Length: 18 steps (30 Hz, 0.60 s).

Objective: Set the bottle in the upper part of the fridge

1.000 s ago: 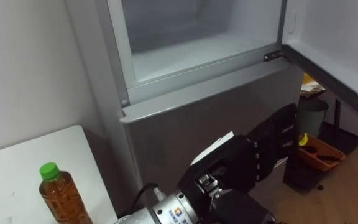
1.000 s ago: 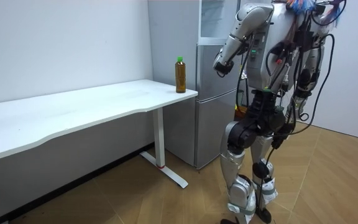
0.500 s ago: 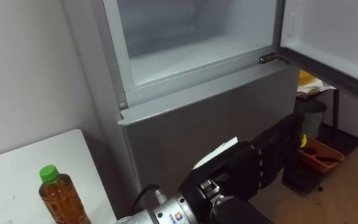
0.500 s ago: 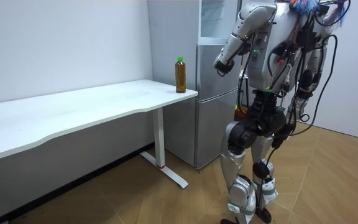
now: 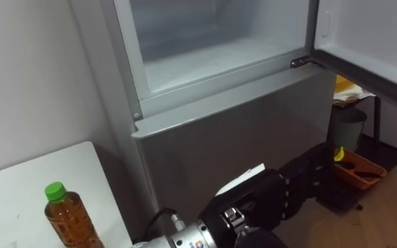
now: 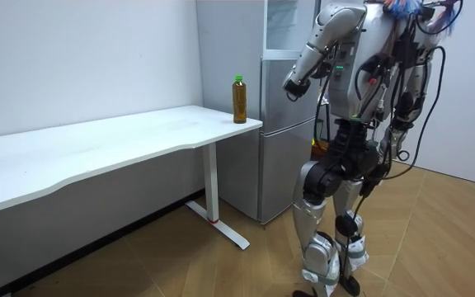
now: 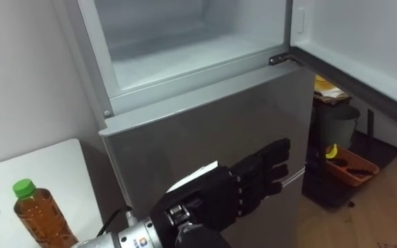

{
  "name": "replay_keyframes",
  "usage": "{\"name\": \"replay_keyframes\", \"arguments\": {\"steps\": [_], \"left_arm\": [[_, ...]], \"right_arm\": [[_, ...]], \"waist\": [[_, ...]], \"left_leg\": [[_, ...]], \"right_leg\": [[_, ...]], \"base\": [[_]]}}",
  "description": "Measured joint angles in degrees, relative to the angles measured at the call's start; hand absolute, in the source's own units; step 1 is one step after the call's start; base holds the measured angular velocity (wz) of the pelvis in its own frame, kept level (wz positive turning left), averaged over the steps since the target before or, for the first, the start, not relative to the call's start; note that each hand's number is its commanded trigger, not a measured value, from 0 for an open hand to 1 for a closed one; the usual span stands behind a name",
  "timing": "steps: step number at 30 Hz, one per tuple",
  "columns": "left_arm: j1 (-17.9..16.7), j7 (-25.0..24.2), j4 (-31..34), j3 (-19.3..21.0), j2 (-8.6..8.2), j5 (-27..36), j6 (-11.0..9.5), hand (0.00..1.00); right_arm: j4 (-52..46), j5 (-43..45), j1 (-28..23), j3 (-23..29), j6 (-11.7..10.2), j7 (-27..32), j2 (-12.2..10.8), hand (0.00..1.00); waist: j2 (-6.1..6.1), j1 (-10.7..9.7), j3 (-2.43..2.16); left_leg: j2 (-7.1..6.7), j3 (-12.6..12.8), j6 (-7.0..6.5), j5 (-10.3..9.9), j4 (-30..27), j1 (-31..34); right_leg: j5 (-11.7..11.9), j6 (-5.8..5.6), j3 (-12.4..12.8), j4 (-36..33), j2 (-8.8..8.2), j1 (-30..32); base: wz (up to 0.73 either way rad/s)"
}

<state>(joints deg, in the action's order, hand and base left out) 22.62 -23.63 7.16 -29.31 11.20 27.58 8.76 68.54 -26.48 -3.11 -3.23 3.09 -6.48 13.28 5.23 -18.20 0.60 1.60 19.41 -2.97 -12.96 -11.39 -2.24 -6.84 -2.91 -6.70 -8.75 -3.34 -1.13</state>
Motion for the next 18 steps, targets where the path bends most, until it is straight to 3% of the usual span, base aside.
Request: {"name": "replay_keyframes", "arguments": {"steps": [3, 8, 14, 18], "left_arm": [[-0.41, -1.93, 0.02, -0.20, 1.01, -2.30, 0.00, 0.00], [-1.56, -3.10, 0.13, -0.11, 1.79, -4.36, -0.07, 0.00], [-6.28, -3.15, 0.27, 0.06, 3.12, -4.97, -0.09, 0.00], [-11.92, -3.24, 2.33, 3.06, 2.68, -10.36, -0.09, 0.00]], "right_arm": [[0.05, 0.04, 0.13, 0.00, -0.02, -0.45, 0.01, 0.00], [0.06, 0.15, 0.04, -0.20, -0.33, -1.67, 0.02, 0.00], [-0.03, 0.65, -0.12, -1.17, -0.72, -2.36, 0.01, 0.00], [0.21, 1.29, -0.32, -1.23, -0.72, -2.40, -0.85, 0.00]], "waist": [[-0.08, 0.09, 0.05], [-0.10, 1.99, 0.08], [-0.90, 3.84, 0.26], [-2.52, 6.24, 0.16]], "left_leg": [[-0.13, -0.77, 0.10, 0.09, 0.07, -0.35], [-0.18, -1.64, 0.27, 0.21, 0.07, -0.51], [-0.24, -3.14, 0.59, 0.43, 0.05, -0.76], [-0.23, -3.39, 0.92, 0.61, 0.11, -0.70]], "right_leg": [[-0.23, 0.06, -0.60, 0.06, -0.07, -0.64], [-0.43, 0.14, -1.35, 0.07, -0.10, -1.23], [-1.17, 0.41, -2.91, 0.01, -0.15, -1.79], [-1.40, 0.79, -3.52, 0.07, 0.00, -1.78]], "base": [[0.10], [0.09], [0.14], [0.05]]}}
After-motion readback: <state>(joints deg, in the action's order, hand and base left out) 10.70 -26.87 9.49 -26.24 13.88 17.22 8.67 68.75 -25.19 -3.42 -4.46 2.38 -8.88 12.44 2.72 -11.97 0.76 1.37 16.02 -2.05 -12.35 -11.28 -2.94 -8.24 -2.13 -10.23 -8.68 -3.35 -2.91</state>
